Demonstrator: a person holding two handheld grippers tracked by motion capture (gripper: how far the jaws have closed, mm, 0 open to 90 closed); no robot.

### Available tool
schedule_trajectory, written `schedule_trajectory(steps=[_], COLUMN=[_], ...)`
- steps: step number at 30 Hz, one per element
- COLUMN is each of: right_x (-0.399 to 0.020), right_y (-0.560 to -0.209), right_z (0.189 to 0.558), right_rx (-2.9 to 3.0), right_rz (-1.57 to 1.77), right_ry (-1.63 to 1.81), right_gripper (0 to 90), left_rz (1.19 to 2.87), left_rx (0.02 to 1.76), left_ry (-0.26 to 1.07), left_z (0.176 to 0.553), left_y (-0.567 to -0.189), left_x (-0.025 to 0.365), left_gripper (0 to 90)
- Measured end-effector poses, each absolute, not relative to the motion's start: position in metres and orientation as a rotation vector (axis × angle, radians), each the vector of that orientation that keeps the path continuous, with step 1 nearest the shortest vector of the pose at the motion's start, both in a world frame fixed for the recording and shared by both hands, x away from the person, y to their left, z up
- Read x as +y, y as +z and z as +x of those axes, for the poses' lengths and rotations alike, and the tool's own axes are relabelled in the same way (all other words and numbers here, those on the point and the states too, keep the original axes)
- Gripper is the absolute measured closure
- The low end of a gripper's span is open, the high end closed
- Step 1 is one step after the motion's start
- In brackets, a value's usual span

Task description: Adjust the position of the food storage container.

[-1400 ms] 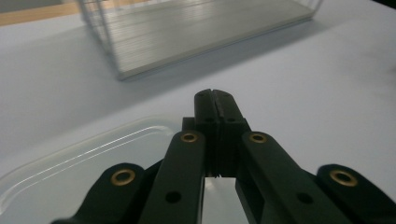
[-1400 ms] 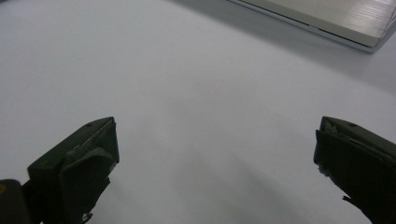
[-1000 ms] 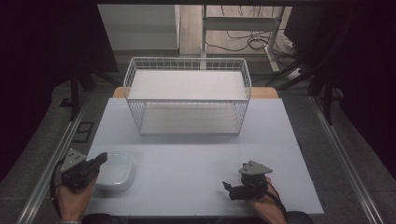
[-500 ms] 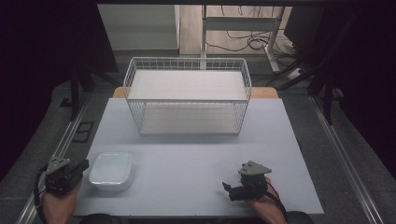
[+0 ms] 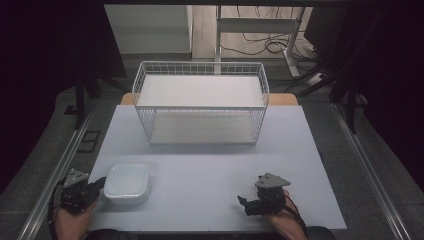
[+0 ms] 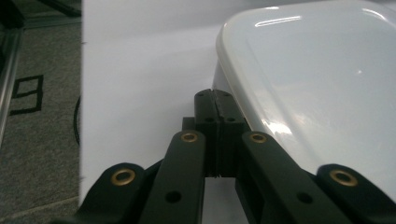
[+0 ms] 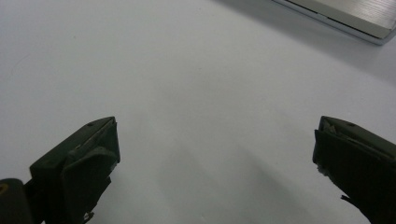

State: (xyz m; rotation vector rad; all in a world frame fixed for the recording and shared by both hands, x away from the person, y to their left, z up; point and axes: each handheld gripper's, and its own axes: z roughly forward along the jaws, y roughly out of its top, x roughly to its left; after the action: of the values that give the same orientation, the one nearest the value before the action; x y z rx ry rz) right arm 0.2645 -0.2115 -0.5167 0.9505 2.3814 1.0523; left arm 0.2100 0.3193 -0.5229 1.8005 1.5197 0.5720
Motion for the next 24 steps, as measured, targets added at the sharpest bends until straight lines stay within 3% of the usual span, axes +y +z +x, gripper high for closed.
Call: schedule_trajectory(steps=[24], right_x=[-0.213], right_y=[-0.518], right_z=[0.266], right_rx=[2.38], right_rz=[0.92], right_ry=[1.035], right_gripper=[0.0], left_rz=[1.936], left_rx=[1.293], left_ry=[0.458], left_z=[0.237], left_y=[-0.516], left_x=[0.238], left_gripper=[89.9])
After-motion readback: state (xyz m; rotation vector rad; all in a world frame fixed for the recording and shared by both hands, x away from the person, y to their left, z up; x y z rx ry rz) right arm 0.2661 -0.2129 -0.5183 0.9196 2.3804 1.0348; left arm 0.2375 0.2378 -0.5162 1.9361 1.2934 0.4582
